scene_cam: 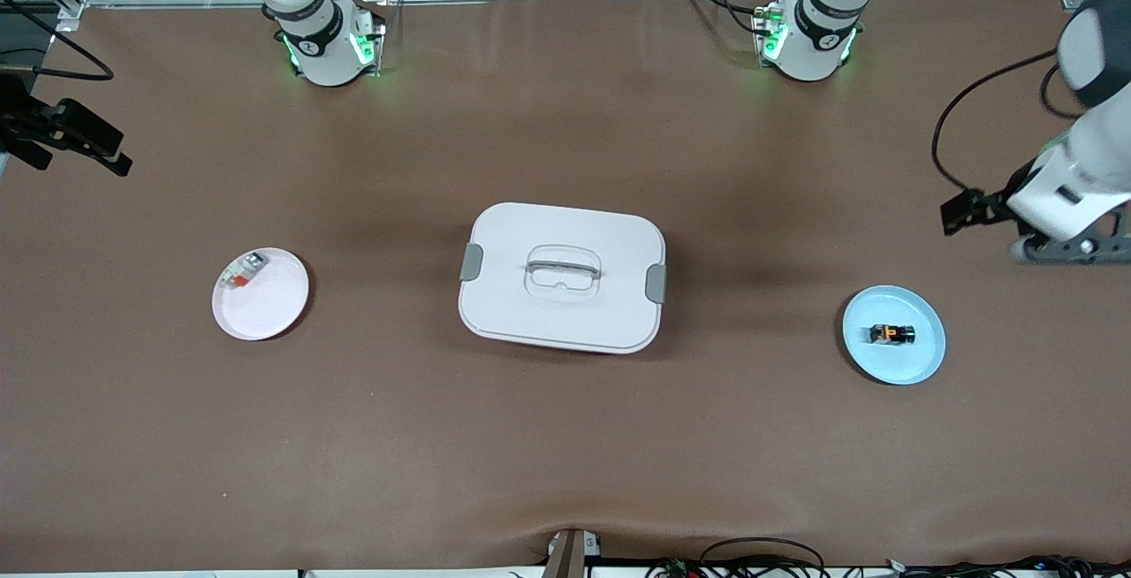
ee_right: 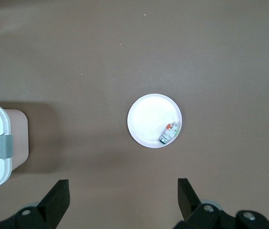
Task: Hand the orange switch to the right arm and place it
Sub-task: 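Lower the left gripper onto the orange switch on the blue plate and grasp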
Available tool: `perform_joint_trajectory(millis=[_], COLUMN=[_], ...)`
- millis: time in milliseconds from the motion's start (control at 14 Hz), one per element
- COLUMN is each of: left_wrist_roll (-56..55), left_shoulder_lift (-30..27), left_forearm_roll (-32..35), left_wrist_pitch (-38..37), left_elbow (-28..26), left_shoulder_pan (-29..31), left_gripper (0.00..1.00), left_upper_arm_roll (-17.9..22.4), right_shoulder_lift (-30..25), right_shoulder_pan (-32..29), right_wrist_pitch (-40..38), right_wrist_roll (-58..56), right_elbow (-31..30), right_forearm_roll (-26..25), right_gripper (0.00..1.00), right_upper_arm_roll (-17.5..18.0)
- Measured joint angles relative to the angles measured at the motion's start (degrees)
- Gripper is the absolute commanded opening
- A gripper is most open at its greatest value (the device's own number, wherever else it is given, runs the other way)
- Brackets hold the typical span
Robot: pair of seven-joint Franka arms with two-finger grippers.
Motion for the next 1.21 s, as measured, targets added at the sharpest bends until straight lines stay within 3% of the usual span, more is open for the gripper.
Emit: perform_joint_trajectory(millis=[643, 1214], left_wrist_roll=[0.5, 0.7], left_shoulder_lift=[17.5, 26.2], left_forearm_roll=[4.7, 6.2], left_wrist_pitch=[22.4, 31.8], left_elbow=[-2.4, -2.3], left_shoulder_pan=[2.6, 3.1], left_gripper=[1.00, 1.00], left_upper_arm_roll=[0.0, 0.0], right_shoulder_lift=[0.0, 0.0], right_shoulder_pan=[0.0, -0.1], right_wrist_pitch=[-0.1, -0.4], right_wrist_roll=[0.0, 0.0], right_elbow=[0.1, 0.1], right_forearm_roll=[0.0, 0.0], right_gripper=[1.00, 1.00], right_upper_arm_roll=[0.1, 0.0])
